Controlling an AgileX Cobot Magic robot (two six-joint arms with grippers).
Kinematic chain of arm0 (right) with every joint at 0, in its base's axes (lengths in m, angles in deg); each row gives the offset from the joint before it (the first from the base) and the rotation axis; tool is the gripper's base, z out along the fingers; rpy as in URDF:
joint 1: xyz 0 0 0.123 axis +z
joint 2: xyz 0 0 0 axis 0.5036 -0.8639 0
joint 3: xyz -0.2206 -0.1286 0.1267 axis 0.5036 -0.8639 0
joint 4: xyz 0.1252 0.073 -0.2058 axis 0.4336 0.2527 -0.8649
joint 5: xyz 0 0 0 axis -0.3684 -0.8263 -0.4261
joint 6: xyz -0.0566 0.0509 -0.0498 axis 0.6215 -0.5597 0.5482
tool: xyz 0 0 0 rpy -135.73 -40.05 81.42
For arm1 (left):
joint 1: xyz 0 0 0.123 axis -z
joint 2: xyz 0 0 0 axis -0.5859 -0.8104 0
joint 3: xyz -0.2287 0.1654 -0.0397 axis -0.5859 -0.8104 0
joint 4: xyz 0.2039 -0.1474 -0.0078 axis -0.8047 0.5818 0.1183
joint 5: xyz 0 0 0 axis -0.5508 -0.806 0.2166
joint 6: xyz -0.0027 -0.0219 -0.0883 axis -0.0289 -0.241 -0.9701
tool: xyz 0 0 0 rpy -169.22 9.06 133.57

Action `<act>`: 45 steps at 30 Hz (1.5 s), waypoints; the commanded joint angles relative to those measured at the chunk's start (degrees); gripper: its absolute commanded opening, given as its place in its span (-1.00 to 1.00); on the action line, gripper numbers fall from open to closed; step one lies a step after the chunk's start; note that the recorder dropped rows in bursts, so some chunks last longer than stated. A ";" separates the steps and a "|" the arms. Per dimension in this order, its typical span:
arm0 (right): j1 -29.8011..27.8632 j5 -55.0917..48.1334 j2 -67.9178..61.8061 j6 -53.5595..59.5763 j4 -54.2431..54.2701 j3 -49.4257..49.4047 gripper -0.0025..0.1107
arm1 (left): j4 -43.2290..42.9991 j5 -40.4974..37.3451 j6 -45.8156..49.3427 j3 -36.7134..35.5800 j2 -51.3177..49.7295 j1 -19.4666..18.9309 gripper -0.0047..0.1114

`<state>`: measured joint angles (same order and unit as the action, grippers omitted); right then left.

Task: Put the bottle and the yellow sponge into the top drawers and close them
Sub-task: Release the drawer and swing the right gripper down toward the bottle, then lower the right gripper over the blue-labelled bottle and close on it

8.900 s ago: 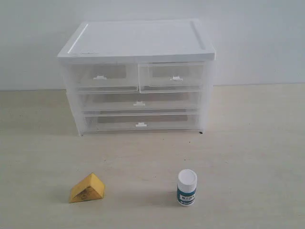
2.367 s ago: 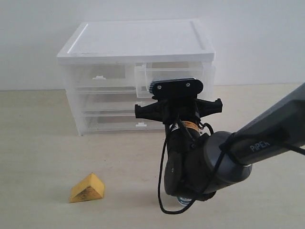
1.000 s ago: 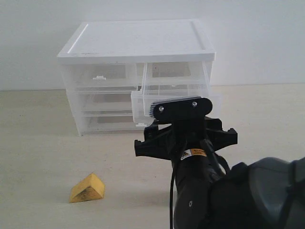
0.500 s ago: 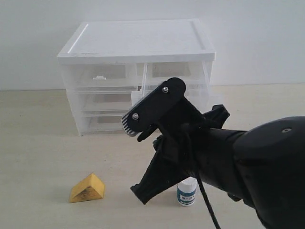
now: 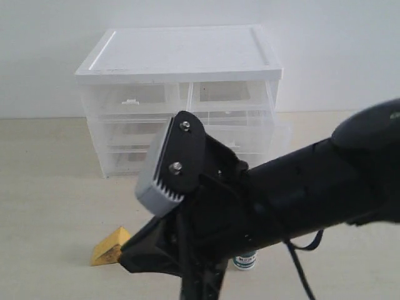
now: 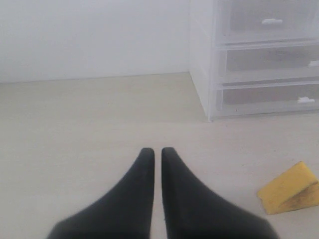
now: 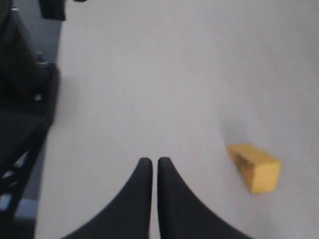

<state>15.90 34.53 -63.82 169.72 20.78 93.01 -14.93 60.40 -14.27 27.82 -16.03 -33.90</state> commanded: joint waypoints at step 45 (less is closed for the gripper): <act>-4.97 -9.52 -13.09 -74.27 -72.37 15.11 0.40 | 0.55 0.16 0.00 -0.23 0.24 -0.23 -0.84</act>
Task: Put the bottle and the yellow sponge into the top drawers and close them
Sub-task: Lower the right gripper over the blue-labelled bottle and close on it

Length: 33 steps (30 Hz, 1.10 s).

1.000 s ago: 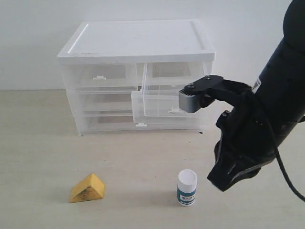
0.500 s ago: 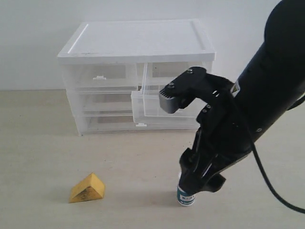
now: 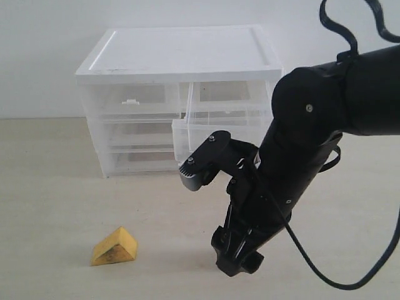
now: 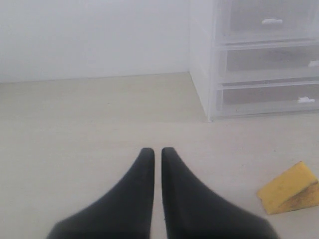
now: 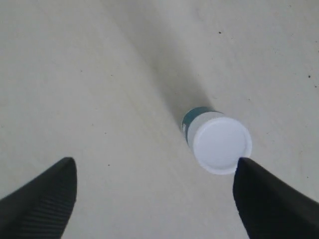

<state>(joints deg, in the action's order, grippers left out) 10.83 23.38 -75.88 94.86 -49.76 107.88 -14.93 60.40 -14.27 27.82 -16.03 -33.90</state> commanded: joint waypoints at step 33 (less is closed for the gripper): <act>-0.12 7.55 -8.35 0.84 -7.69 0.24 0.22 | 0.55 0.16 0.00 -0.23 0.24 -0.23 -0.84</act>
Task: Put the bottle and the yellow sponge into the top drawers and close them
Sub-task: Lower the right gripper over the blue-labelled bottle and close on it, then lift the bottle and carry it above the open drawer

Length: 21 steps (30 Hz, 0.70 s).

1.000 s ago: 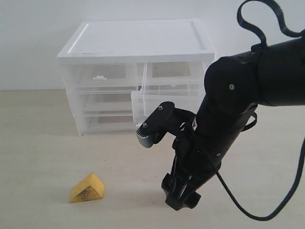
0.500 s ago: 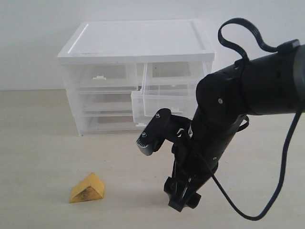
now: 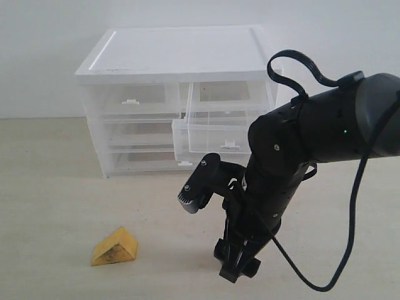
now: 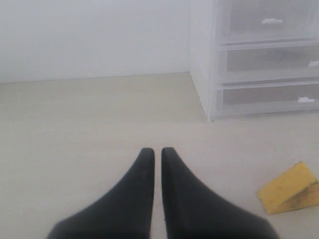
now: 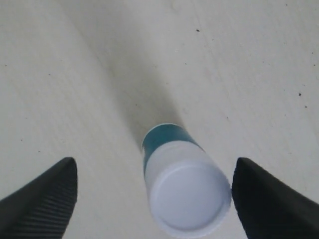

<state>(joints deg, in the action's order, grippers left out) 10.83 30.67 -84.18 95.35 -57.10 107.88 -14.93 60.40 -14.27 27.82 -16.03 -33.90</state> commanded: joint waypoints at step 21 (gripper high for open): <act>-0.01 0.09 5.25 5.34 1.83 0.24 -0.96 | 0.55 0.16 0.00 -0.23 0.24 -0.23 -0.84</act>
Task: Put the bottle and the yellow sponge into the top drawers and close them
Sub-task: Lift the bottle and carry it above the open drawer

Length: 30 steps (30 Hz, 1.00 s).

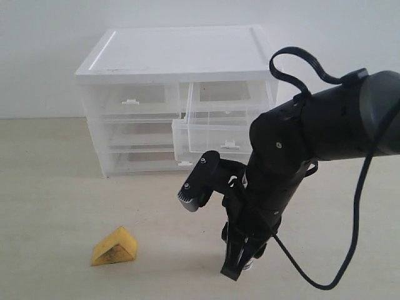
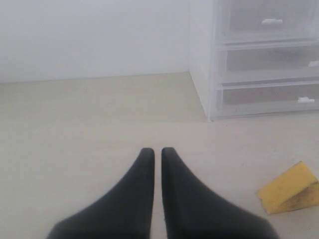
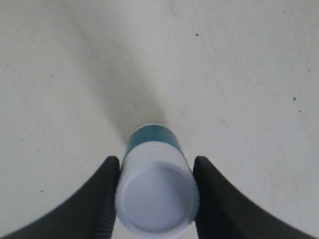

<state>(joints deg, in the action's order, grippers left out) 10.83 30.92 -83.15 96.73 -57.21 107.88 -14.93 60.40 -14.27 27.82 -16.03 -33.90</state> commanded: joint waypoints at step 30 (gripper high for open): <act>-22.82 -0.33 24.40 58.79 70.73 0.35 -0.96 | 0.55 0.16 0.00 -0.23 0.24 -0.23 -0.84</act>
<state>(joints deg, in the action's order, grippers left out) -9.22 31.51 -59.10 159.20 8.90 107.88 -14.93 60.40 -14.27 27.82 -16.03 -33.90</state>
